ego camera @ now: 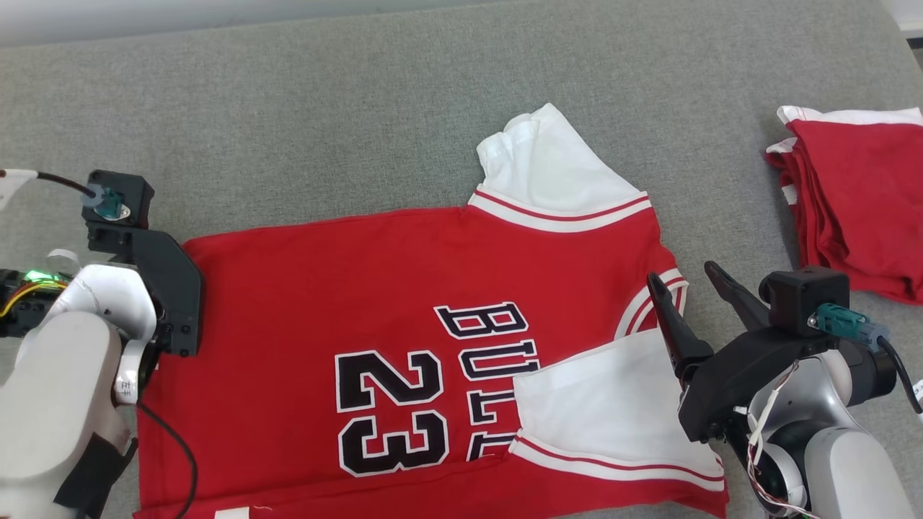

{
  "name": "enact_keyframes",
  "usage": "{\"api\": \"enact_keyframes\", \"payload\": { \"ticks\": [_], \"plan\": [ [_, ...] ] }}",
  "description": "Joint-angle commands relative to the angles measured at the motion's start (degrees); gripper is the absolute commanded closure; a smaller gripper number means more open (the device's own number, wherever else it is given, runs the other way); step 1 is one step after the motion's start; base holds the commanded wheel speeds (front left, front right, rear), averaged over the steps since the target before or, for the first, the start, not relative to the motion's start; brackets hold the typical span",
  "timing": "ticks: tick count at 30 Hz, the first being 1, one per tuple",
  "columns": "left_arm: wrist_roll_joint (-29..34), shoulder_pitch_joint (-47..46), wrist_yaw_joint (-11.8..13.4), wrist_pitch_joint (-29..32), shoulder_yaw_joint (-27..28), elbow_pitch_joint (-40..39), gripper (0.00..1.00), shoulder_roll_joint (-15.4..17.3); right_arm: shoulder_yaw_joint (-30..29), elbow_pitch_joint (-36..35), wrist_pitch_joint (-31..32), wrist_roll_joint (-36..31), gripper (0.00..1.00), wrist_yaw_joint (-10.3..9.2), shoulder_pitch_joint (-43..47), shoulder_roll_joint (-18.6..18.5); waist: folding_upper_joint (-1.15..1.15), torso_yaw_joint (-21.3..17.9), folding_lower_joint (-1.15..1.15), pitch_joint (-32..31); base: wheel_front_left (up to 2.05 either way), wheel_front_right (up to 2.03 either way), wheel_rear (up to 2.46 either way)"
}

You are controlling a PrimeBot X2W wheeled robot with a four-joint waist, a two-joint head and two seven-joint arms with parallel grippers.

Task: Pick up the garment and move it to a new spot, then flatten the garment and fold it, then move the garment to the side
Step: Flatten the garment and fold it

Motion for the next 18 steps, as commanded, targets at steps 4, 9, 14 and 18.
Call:
{"api": "enact_keyframes", "payload": {
  "ticks": [4, 9, 14, 18],
  "plan": [
    [-0.5, 0.3, -0.4, 1.3, -0.9, 1.8, 1.00, -0.5, -0.6, -0.1, 0.1, -0.5, 0.00, -0.15, 0.0, -0.3, -0.01, 0.2, 0.00, 0.3, 0.00, 0.00, 0.00],
    [0.0, 0.5, 0.4, -0.5, -1.1, 1.1, 1.00, -1.2, -0.8, -0.5, 1.1, -0.8, 0.00, -0.15, -1.2, -0.6, -0.01, 1.5, 0.00, 0.1, 0.00, 0.00, 0.00],
    [1.2, 0.5, 2.3, -5.7, -1.2, -0.3, 1.00, -2.4, -1.2, -0.4, 1.3, -2.1, 0.00, -0.15, -5.6, -1.7, -0.01, 3.1, 0.00, 0.5, 0.00, 0.00, 0.00],
    [2.1, -0.8, 3.4, -8.2, -2.4, -0.1, 1.00, -5.0, -1.4, 3.1, 2.0, -3.3, 0.00, -0.15, -11.5, -3.5, -0.01, 5.0, 0.00, 1.3, 0.00, 0.00, 0.00]
  ]
}}
